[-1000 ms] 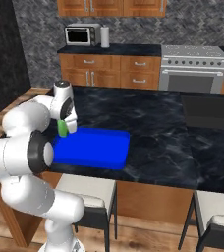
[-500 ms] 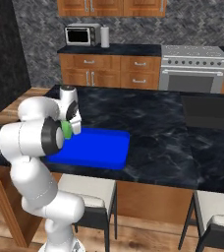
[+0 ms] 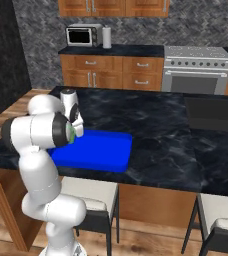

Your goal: There is a tray on the dining counter. Grab the cup, mug, and pitcher and place them on the tray. The pitcher may be placed next to the tray if it cannot fit the tray.

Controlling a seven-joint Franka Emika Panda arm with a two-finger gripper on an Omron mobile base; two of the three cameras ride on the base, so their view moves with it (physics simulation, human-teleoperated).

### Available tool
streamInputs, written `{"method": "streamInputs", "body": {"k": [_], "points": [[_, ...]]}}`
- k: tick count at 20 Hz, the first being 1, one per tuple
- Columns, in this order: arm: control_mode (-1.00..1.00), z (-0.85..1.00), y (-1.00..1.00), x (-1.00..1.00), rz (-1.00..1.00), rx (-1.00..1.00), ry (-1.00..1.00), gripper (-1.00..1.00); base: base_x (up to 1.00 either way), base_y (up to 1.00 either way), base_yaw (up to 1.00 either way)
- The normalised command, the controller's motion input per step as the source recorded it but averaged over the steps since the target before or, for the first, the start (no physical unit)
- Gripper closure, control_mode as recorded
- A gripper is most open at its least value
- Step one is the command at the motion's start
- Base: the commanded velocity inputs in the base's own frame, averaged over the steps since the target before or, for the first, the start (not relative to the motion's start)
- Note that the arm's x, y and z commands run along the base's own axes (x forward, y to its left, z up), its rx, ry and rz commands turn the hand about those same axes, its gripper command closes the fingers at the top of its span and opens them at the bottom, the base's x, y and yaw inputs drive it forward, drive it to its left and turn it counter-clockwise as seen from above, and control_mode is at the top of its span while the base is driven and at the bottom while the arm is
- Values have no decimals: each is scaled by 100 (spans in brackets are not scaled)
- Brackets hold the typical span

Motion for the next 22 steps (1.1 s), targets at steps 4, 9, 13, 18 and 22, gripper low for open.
{"method": "streamInputs", "body": {"k": [4,9,13,18,22], "points": [[-100,-19,12,16,2,-3,0,100,0,0,0],[-100,-19,2,7,0,0,0,100,0,0,0],[-100,-10,0,8,0,0,0,-100,0,0,0],[-100,0,0,0,0,0,0,-100,0,0,0],[-100,0,0,0,0,0,0,-100,0,0,0]]}}
